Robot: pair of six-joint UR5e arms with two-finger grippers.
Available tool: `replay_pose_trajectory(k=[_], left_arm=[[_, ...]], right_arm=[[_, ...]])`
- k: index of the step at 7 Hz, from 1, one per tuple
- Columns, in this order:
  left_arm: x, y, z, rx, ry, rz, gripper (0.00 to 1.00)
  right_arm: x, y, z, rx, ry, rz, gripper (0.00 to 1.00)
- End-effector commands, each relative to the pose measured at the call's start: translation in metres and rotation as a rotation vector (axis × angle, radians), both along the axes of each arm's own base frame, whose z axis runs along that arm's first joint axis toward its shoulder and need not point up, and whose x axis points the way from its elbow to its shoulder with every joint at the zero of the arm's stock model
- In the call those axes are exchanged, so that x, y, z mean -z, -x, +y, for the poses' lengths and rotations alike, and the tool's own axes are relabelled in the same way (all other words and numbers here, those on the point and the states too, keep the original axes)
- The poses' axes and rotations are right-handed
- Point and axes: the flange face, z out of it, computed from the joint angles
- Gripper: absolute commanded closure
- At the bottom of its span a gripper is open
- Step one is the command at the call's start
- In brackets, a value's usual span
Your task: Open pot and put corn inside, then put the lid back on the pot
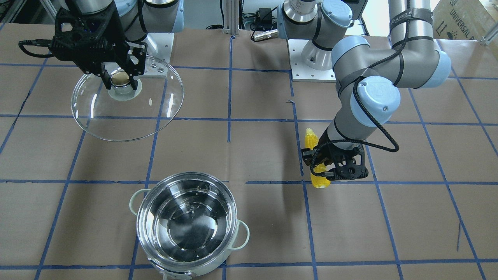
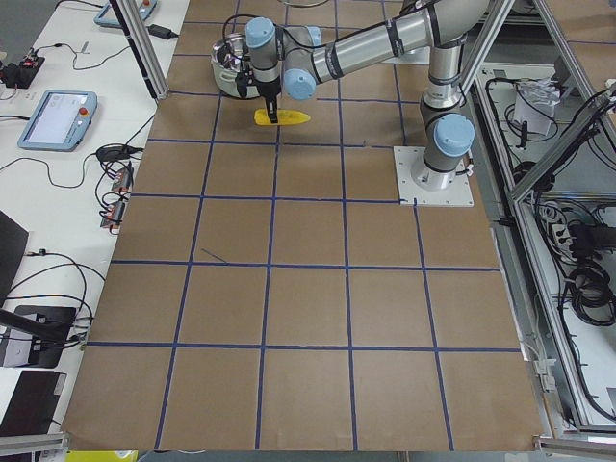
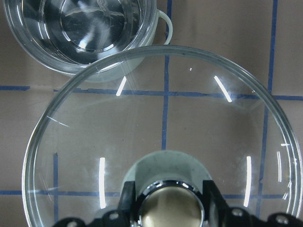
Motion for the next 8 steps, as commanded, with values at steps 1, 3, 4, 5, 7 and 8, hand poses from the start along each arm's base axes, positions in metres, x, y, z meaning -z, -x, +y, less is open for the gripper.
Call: replay_pose_trajectory(k=[1, 3, 4, 5, 7, 8], left_arm=[[-0.044, 0.067, -0.030, 0.040, 0.049, 0.069, 0.92], [-0.065, 0.131, -0.056, 0.105, 0.108, 0.087, 0.91], [-0.072, 0.151, -0.066, 0.122, 0.119, 0.090, 0.91], [-0.074, 0.168, -0.075, 0.131, 0.136, 0.095, 0.89], [-0.075, 0.200, -0.098, 0.161, 0.174, 0.099, 0.89], [-0.069, 0.217, -0.107, 0.179, 0.184, 0.100, 0.89]], right_arm=[[0.000, 0.000, 0.000, -0.002, -0.001, 0.002, 0.89], [0.000, 0.000, 0.000, -0.002, -0.001, 0.000, 0.89], [0.000, 0.000, 0.000, -0.002, -0.002, 0.000, 0.89], [0.000, 0.000, 0.000, -0.002, -0.002, 0.002, 0.89], [0.000, 0.000, 0.001, 0.000, -0.002, 0.000, 0.89], [0.000, 0.000, 0.001, 0.001, -0.002, 0.000, 0.89]])
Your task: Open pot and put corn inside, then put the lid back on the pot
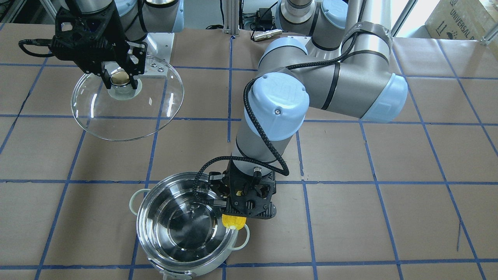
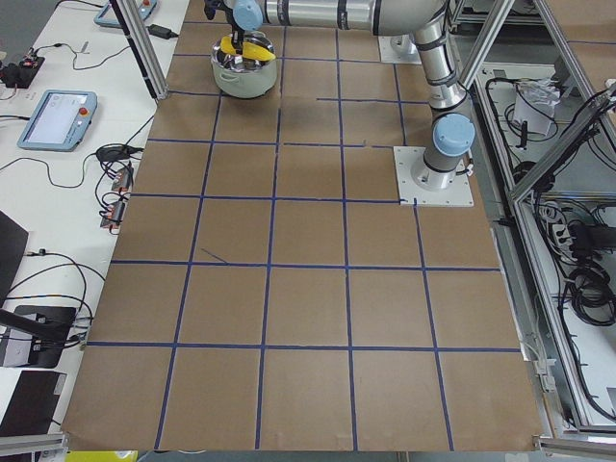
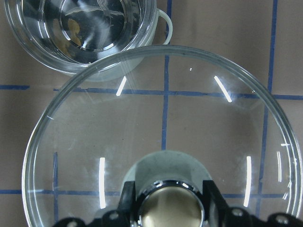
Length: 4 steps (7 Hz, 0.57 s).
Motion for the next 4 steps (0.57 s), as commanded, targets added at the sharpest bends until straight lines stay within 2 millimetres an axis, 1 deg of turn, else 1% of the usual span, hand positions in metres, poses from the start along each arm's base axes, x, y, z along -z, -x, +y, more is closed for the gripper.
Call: replay_pose_trajectory(k=[1, 2, 3, 4], left_arm=[[0.009, 0.033, -0.021, 0.043, 0.038, -0.001, 0.89], [0.011, 0.038, -0.026, 0.040, 0.041, -0.001, 0.89], [0.016, 0.044, -0.026, 0.047, 0.039, 0.003, 0.89], [0.029, 0.055, -0.024, 0.062, 0.026, -0.003, 0.88]], right_arm=[[0.000, 0.000, 0.000, 0.000, 0.000, 0.000, 0.89], [0.000, 0.000, 0.000, 0.000, -0.002, 0.000, 0.89], [0.000, 0.000, 0.000, 0.000, -0.002, 0.000, 0.89], [0.000, 0.000, 0.000, -0.002, -0.003, 0.000, 0.89]])
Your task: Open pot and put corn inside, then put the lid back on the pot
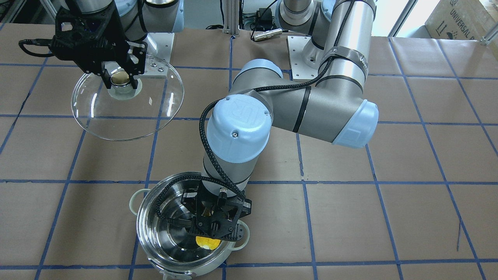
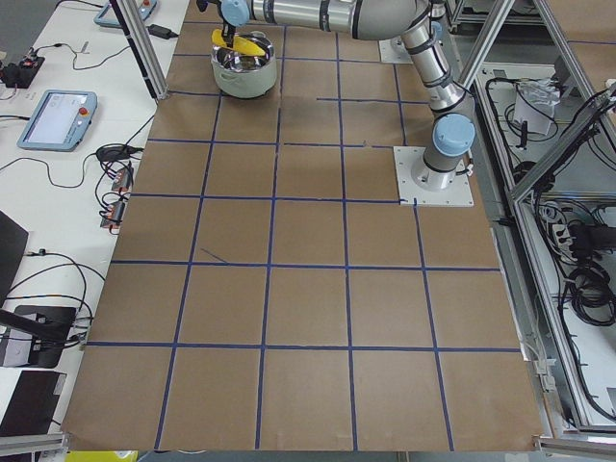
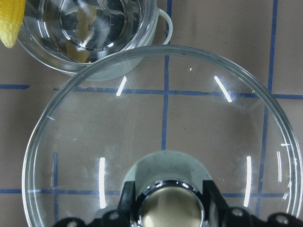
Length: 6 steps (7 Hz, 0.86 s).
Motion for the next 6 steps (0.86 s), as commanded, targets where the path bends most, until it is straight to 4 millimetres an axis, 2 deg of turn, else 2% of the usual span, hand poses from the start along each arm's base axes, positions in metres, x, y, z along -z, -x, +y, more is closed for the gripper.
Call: replay_pose_trajectory(k=[1, 2, 3, 4, 6], left_arm=[[0.022, 0.019, 0.002, 0.025, -0.021, -0.010, 0.83], [0.034, 0.029, 0.004, 0.040, -0.032, -0.014, 0.72], [0.040, 0.034, 0.002, 0.045, -0.012, -0.007, 0.28], [0.042, 0.036, 0.001, 0.043, -0.008, -0.007, 0.00], [0.031, 0.034, 0.004, 0.047, 0.002, -0.006, 0.00]], right_arm=[[0.000, 0.000, 0.000, 0.000, -0.001, 0.000, 0.89], [-0.001, 0.000, 0.001, -0.001, 0.000, 0.000, 0.89], [-0.001, 0.000, 0.001, -0.001, 0.000, 0.000, 0.89], [0.000, 0.000, 0.001, -0.001, -0.001, 0.000, 0.89], [0.000, 0.000, 0.001, -0.001, -0.001, 0.000, 0.89]])
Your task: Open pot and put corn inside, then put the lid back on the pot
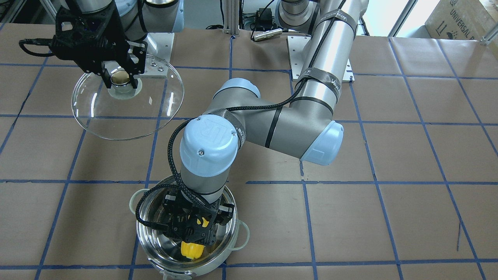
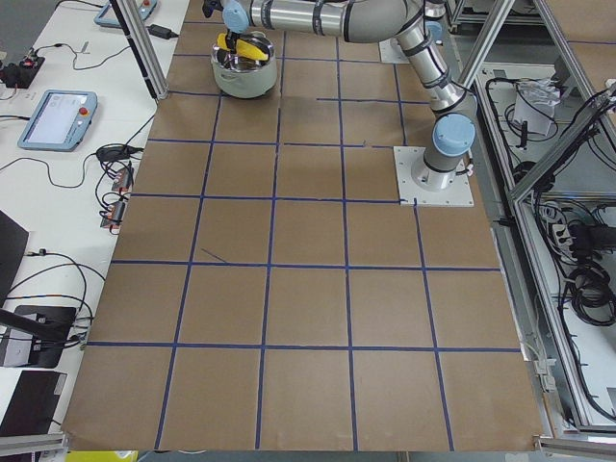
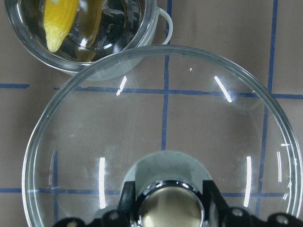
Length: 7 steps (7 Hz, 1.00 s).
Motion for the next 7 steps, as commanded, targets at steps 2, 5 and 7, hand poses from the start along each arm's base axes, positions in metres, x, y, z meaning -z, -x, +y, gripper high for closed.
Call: replay_pose_trajectory(k=[2, 5, 7], left_arm=[[-0.032, -0.012, 0.007, 0.001, 0.021, 0.007, 0.00], [-0.109, -0.125, 0.019, 0.042, -0.021, -0.029, 0.00], [-0.142, -0.194, 0.051, 0.021, -0.086, -0.052, 0.00]], right_arm=[[0.000, 0.000, 0.000, 0.000, -0.001, 0.000, 0.89], [0.000, -0.006, -0.006, -0.006, 0.031, -0.006, 0.89], [0.024, -0.018, -0.050, -0.010, 0.069, -0.012, 0.89]])
